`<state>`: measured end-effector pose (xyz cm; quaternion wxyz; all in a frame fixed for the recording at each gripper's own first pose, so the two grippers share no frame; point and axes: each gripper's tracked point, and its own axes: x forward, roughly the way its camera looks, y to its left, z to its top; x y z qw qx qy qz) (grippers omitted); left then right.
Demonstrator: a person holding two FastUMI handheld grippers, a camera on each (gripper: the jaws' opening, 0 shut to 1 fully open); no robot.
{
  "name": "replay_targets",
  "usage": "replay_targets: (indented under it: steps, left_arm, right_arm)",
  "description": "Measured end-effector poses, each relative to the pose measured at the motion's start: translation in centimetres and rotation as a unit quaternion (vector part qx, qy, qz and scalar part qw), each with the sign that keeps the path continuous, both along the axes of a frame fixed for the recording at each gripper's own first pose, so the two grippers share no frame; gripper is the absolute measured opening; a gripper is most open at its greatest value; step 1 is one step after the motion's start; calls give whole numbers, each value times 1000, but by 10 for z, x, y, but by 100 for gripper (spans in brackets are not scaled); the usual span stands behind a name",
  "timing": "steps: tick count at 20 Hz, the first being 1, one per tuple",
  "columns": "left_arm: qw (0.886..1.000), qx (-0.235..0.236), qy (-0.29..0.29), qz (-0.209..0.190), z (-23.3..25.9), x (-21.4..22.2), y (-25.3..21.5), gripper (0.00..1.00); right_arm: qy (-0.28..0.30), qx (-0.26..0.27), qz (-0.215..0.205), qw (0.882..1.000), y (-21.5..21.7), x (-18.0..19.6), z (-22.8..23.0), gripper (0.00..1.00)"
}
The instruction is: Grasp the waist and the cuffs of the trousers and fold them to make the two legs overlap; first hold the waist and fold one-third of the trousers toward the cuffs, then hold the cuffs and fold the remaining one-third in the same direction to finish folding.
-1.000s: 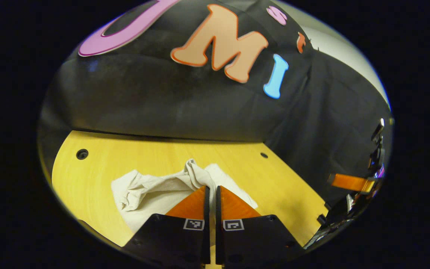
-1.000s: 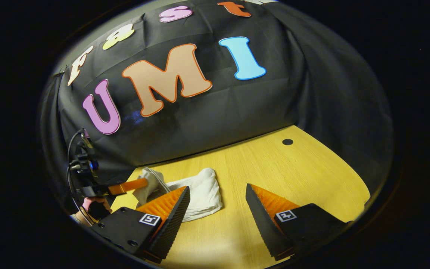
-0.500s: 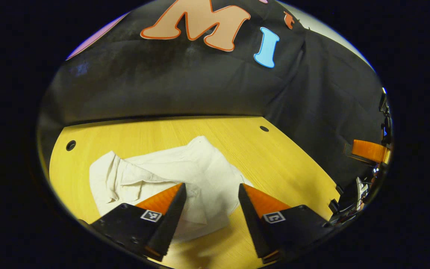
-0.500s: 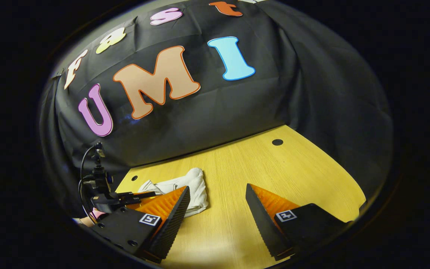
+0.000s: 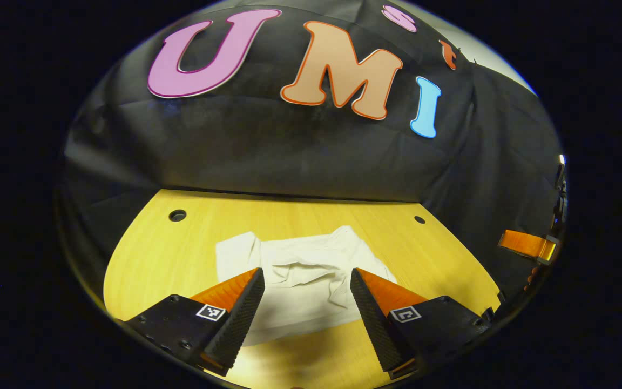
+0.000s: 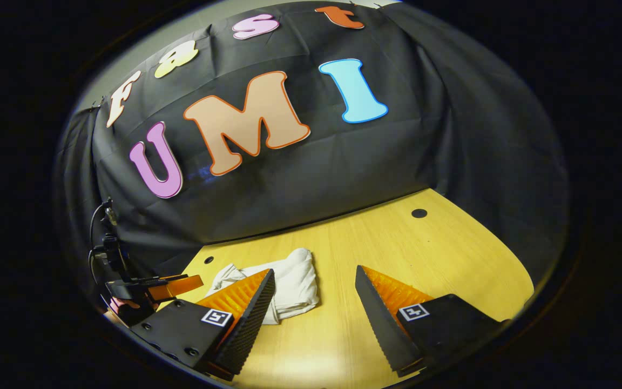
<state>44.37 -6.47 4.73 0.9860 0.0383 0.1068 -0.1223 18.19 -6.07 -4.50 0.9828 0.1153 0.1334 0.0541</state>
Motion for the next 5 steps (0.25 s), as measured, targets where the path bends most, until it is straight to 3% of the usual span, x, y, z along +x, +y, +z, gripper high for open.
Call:
replay_targets:
  steps: [5]
  left_arm:
    - [1000, -17, -3, 22, 8, -39, 29, 94]
  right_arm:
    - [-24, -2, 25, 999, 28, -14, 11, 96]
